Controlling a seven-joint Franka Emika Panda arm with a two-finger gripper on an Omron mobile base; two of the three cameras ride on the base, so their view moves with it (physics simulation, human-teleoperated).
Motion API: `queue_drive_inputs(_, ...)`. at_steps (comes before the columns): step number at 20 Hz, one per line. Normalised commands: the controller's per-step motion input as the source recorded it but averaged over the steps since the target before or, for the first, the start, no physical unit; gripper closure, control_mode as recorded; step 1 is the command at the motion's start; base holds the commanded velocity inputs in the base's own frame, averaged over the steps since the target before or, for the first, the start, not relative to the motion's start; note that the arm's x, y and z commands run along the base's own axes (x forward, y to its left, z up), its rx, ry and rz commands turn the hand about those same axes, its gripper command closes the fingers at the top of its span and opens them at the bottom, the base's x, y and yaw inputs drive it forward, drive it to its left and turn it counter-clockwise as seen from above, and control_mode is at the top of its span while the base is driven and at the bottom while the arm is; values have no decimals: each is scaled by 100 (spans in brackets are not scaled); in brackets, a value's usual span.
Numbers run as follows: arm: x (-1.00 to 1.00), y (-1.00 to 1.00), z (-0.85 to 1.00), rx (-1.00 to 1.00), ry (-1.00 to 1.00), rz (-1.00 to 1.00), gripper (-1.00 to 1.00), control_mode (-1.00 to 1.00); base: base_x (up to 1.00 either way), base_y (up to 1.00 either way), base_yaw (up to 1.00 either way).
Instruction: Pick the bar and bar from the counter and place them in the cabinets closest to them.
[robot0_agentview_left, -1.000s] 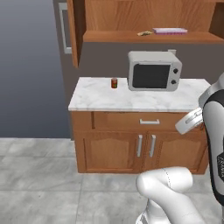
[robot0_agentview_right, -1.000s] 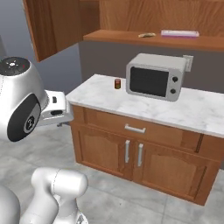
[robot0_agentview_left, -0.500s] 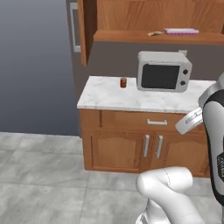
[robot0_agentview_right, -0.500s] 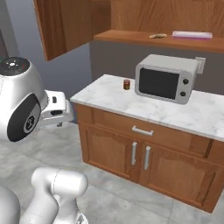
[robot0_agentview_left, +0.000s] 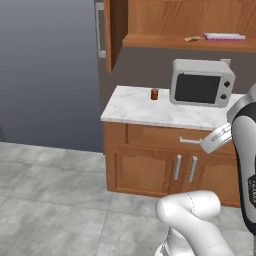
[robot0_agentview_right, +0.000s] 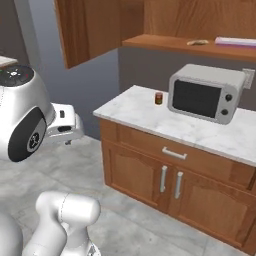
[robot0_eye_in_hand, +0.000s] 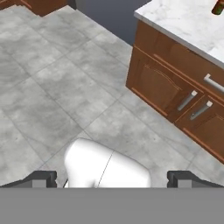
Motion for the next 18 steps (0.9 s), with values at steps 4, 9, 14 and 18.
queue_drive_inputs(4,0,0,0,0,0,0,-100,100,-15,0,22)
queue_drive_inputs(9,0,0,0,0,0,0,-100,100,-17,0,24)
queue_drive_inputs(14,0,0,0,0,0,0,-100,100,-9,0,24)
queue_drive_inputs(18,0,0,0,0,0,0,-100,100,-11,0,25)
